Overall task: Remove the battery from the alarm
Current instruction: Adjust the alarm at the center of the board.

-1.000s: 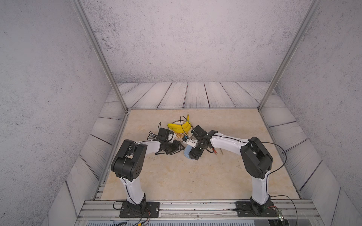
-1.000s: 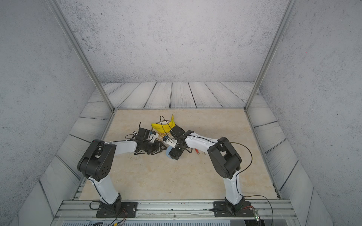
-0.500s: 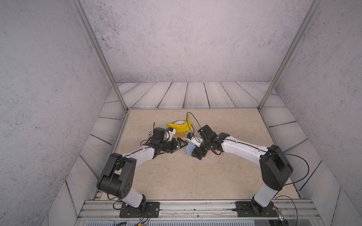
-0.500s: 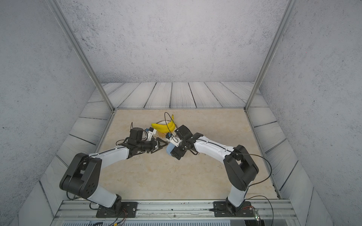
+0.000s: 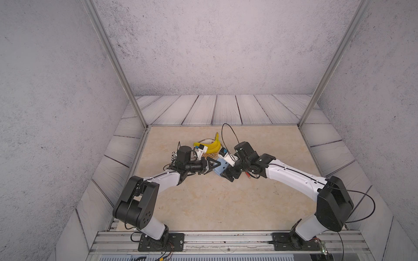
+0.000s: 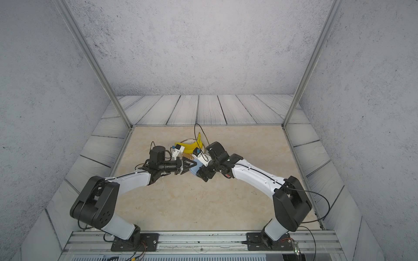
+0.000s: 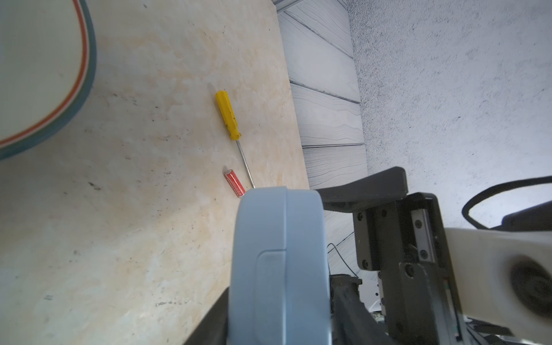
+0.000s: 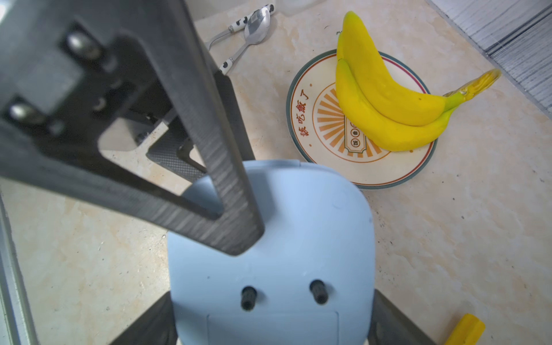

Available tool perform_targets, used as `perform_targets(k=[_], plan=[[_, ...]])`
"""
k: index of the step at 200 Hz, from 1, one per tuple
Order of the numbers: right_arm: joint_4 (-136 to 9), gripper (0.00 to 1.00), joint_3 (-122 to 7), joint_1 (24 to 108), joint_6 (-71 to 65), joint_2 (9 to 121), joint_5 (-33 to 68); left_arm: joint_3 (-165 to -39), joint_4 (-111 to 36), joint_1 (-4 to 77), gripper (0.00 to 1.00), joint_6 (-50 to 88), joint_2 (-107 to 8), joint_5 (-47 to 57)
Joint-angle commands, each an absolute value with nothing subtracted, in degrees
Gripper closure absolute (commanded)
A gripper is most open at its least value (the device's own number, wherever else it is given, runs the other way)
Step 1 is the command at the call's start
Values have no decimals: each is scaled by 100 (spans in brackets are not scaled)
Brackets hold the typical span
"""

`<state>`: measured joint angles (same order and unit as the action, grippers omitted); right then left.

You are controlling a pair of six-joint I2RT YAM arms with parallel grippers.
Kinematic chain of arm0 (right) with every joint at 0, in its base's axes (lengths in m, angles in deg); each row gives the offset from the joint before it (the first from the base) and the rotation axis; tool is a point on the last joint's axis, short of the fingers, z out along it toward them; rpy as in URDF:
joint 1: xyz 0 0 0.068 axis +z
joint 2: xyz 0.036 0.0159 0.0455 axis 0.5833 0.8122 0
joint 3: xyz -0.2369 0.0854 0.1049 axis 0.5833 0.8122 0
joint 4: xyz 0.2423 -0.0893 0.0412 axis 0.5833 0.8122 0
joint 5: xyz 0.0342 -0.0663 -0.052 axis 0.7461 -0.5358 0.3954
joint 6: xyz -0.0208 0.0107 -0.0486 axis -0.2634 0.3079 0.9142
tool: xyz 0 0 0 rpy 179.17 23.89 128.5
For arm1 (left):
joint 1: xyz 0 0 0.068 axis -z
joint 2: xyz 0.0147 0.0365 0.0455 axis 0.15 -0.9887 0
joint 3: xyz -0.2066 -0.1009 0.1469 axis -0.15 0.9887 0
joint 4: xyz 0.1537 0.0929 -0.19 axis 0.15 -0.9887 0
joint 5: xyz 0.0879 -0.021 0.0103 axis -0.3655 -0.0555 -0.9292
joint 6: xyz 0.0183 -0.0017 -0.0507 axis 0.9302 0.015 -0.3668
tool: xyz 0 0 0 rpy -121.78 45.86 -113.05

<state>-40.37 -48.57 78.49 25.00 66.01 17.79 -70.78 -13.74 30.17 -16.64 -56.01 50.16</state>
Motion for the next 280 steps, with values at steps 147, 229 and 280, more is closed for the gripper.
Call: perform_targets(k=[147, 229, 280], plan=[[-3717, 0, -4195, 7765, 1907, 4818, 1153, -7919, -4305, 3130, 68, 547, -4920, 3767], [-3333, 0, -3056, 6283, 691, 2837, 131, -8471, -6271, 3944, 69, 2172, -4486, 1407], [-3494, 0, -2328, 5868, -196, 2240, -696, -8627, -6487, 4632, 69, 2531, -4319, 421]])
